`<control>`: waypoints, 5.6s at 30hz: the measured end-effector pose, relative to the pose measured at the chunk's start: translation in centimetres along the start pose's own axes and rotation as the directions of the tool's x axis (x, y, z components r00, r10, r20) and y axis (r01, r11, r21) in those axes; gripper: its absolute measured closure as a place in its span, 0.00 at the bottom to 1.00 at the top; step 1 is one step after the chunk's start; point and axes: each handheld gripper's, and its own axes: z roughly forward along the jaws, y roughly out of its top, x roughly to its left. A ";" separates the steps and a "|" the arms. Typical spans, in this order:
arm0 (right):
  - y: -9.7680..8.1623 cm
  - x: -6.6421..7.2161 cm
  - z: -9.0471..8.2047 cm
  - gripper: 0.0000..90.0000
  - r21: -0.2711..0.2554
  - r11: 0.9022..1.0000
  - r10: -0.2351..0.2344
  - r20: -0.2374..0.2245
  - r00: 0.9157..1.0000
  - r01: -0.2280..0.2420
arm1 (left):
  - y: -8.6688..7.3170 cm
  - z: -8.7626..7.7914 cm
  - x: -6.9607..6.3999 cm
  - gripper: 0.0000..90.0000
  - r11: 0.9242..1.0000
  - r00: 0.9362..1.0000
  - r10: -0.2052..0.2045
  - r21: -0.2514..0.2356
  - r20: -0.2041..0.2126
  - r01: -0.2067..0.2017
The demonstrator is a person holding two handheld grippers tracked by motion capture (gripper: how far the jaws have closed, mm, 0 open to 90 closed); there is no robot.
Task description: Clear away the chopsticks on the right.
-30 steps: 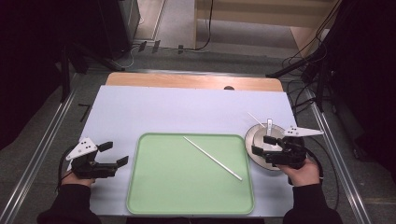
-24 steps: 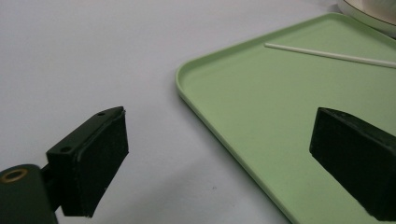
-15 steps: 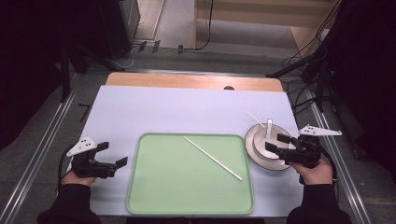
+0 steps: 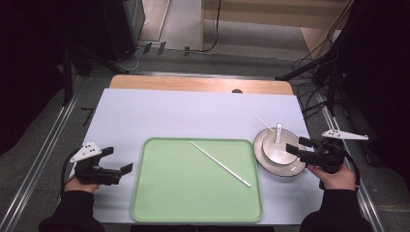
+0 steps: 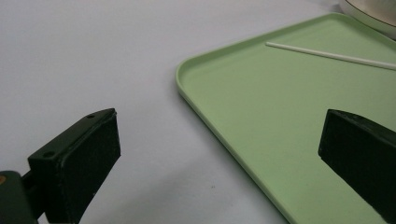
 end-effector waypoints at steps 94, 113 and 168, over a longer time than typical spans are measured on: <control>-2.6 -6.4 0.3 0.94 0.119 0.983 0.135 0.051 0.989 -0.140 | 0.0 0.1 -0.1 0.00 1.000 1.000 0.000 0.005 -0.010 0.000; -1.3 -5.3 -2.4 0.94 0.042 0.977 0.209 0.055 0.976 -0.211 | 0.0 0.0 0.0 0.00 1.000 1.000 0.002 0.006 -0.009 -0.002; 0.4 4.2 2.0 0.94 0.125 0.992 0.022 -0.168 0.985 -0.001 | 0.0 0.0 -0.1 0.00 1.000 1.000 0.004 0.006 -0.015 -0.004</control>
